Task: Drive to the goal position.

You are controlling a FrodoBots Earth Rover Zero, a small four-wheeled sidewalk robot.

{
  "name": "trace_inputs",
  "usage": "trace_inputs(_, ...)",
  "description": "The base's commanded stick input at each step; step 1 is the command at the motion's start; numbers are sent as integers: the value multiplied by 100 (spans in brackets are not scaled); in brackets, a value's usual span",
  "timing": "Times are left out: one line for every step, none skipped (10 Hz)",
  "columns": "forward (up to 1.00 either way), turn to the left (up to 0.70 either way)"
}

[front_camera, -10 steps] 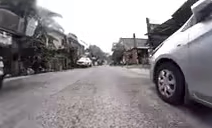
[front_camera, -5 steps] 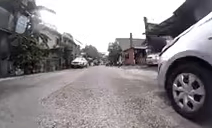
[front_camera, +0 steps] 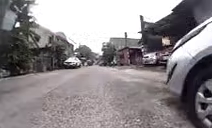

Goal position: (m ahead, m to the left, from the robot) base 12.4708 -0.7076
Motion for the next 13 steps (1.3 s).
trace_inputs(100, 0)
trace_inputs(100, 0)
trace_inputs(100, 0)
trace_inputs(100, 0)
trace_inputs(100, 0)
trace_inputs(100, 0)
trace_inputs(100, 0)
trace_inputs(100, 0)
trace_inputs(100, 0)
trace_inputs(100, 0)
trace_inputs(100, 0)
trace_inputs(100, 0)
trace_inputs(100, 15)
